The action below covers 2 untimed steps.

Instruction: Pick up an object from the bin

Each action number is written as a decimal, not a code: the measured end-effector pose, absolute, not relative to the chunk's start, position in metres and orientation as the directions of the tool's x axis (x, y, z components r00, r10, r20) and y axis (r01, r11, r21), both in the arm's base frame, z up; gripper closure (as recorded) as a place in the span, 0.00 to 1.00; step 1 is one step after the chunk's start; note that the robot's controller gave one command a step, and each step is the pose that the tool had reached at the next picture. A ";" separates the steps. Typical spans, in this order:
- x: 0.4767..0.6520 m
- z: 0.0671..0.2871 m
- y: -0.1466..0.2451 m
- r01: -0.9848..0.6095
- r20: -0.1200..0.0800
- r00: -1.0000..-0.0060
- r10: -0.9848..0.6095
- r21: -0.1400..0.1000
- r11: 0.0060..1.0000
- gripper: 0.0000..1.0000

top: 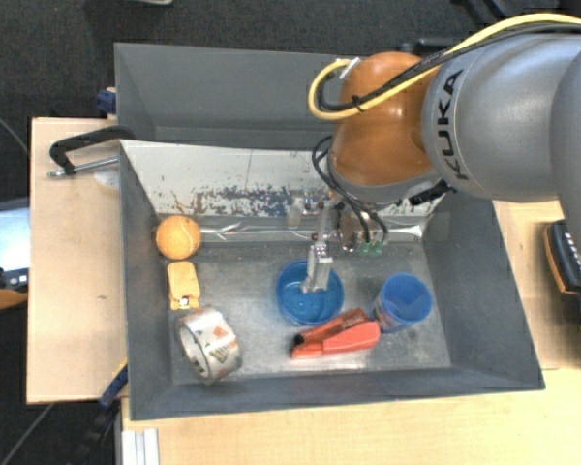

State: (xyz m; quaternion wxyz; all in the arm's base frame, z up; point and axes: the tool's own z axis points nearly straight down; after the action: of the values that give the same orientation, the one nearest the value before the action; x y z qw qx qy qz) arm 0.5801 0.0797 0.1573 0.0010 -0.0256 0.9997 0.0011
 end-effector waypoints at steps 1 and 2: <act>0.570 0.130 0.059 0.101 -0.006 -0.995 0.101 0.005 0.995 0.00; 0.575 0.084 0.050 -0.116 -0.006 -0.993 -0.116 0.003 0.993 0.00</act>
Offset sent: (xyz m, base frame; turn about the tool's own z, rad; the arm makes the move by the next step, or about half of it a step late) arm -0.0048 -0.0343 -0.0873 -0.0868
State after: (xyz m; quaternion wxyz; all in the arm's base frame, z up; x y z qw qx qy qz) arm 0.5745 0.0496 0.0840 0.0027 -0.0579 0.9983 0.0017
